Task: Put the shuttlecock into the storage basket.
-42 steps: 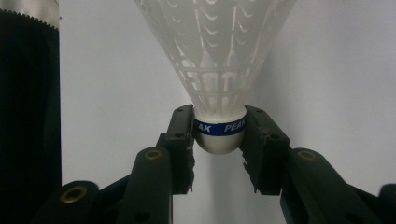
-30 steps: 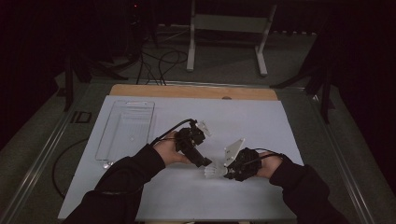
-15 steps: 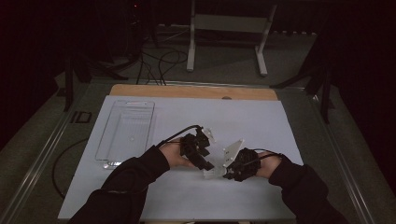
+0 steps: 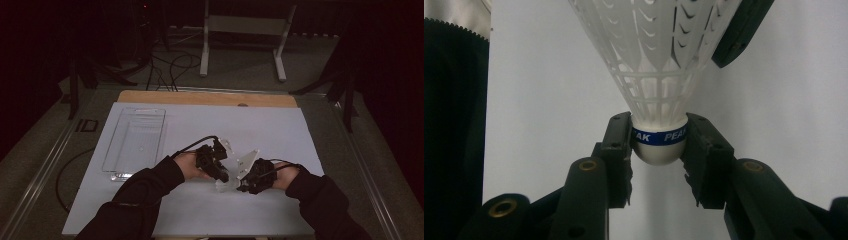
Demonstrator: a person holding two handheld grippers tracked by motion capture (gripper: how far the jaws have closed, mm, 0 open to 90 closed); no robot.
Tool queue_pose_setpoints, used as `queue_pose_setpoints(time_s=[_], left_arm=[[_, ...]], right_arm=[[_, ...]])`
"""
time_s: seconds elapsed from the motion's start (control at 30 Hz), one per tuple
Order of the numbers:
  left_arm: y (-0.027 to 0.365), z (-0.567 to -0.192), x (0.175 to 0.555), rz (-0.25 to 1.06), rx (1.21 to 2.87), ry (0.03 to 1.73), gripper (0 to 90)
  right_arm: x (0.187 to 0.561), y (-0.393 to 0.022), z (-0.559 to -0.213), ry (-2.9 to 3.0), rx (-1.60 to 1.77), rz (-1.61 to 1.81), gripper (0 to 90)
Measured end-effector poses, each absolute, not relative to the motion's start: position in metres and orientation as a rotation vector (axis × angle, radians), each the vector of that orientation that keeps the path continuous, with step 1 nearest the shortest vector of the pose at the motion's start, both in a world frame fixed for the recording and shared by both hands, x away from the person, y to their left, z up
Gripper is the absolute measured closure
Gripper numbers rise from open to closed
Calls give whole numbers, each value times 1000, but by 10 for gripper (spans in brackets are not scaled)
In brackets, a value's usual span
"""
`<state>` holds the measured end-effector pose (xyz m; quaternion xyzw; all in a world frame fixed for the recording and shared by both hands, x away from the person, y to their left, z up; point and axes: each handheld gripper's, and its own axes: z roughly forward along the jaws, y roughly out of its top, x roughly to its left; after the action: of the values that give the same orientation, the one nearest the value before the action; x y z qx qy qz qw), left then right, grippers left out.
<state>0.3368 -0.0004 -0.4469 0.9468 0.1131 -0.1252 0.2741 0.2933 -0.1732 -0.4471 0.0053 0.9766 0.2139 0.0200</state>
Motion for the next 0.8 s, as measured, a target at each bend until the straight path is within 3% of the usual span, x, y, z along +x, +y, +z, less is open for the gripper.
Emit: queue_pose_setpoints(time_s=[0.37,0.8], left_arm=[[-1,-447,341,-407,2537,296,888],[1,-443,341,-432,2548,256,900]], right_arm=[[293,-173,-449,3028,0,659,651],[292,-173,-448,3035,-5,681,630]])
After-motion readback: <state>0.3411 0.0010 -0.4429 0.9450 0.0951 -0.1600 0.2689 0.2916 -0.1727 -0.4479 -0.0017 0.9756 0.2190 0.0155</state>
